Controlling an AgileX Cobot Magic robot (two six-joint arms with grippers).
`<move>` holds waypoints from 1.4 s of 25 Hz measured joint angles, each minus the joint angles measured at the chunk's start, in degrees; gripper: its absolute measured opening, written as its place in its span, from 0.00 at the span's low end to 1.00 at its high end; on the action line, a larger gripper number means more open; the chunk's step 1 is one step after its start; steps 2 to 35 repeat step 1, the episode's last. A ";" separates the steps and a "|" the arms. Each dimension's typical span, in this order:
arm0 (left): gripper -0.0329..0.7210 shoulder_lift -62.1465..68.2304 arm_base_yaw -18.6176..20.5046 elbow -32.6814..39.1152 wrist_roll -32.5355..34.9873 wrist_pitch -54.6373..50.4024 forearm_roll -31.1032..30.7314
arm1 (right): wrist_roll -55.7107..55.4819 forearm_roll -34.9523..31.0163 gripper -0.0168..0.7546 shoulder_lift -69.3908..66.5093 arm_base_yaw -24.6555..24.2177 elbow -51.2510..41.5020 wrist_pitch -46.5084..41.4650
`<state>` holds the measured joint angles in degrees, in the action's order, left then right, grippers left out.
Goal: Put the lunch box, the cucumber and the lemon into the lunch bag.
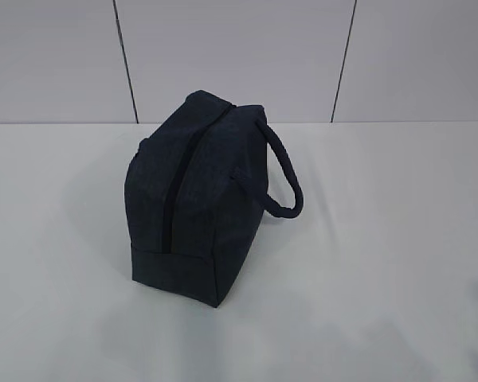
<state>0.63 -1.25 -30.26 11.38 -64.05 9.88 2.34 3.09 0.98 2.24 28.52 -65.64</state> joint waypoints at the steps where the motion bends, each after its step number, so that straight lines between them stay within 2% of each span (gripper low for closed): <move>1: 0.61 0.00 0.00 0.00 0.00 0.00 0.00 | 0.00 0.00 0.70 0.00 0.00 0.00 0.00; 35: 0.61 0.00 0.00 0.00 0.00 0.00 0.00 | 0.00 0.00 0.70 0.00 0.00 0.00 0.00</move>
